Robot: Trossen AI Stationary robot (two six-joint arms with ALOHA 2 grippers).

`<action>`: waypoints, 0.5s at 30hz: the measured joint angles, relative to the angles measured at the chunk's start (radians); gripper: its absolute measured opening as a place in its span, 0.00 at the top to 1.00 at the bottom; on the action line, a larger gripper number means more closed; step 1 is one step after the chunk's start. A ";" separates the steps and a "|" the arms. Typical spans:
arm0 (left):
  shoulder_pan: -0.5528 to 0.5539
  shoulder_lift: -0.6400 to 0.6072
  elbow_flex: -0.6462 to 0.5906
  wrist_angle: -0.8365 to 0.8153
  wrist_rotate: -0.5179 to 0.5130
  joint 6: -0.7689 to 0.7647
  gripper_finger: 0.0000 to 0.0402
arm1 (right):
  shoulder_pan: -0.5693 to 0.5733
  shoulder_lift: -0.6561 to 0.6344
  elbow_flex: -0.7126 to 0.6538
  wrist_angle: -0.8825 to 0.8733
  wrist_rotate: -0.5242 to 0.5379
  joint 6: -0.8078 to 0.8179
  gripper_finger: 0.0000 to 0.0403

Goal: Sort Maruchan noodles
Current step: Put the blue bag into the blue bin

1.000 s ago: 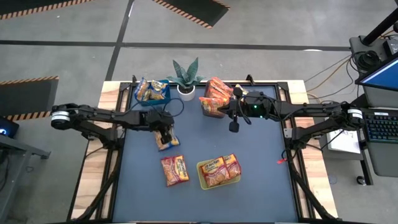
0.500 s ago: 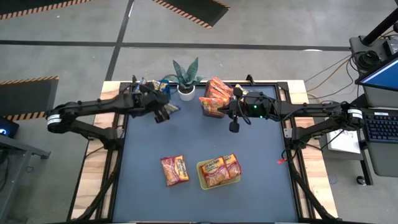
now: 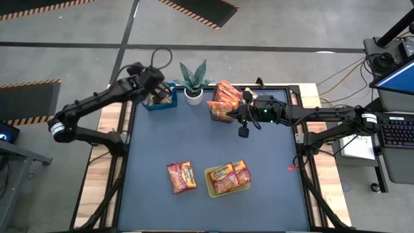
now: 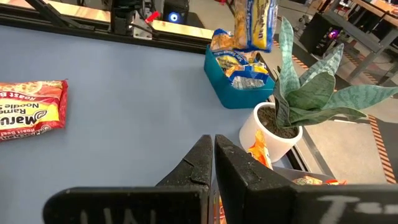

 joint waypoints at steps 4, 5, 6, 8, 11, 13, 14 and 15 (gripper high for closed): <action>0.047 0.020 -0.008 0.000 0.061 -0.035 1.00 | 0.000 0.000 0.000 0.000 0.000 -0.002 0.98; 0.053 0.027 -0.009 -0.001 0.061 -0.046 1.00 | 0.000 0.000 0.000 0.000 0.000 -0.003 0.98; 0.059 0.034 -0.009 -0.001 0.061 -0.060 1.00 | 0.000 0.000 0.000 0.000 0.000 -0.007 0.98; 0.070 0.050 -0.009 -0.001 0.058 -0.085 1.00 | 0.000 0.000 0.000 0.000 0.000 -0.008 0.98; 0.078 0.079 -0.009 -0.034 -0.001 -0.125 1.00 | 0.000 0.000 0.000 0.000 0.000 -0.008 0.98; 0.079 0.095 -0.009 -0.078 -0.036 -0.148 1.00 | 0.000 0.000 0.000 0.000 0.000 -0.008 0.98; 0.079 0.105 -0.006 -0.113 -0.042 -0.165 1.00 | 0.000 0.000 0.000 0.000 0.000 -0.008 0.98; 0.078 0.116 0.004 -0.158 -0.042 -0.190 1.00 | 0.000 0.000 0.000 0.000 0.000 -0.008 0.98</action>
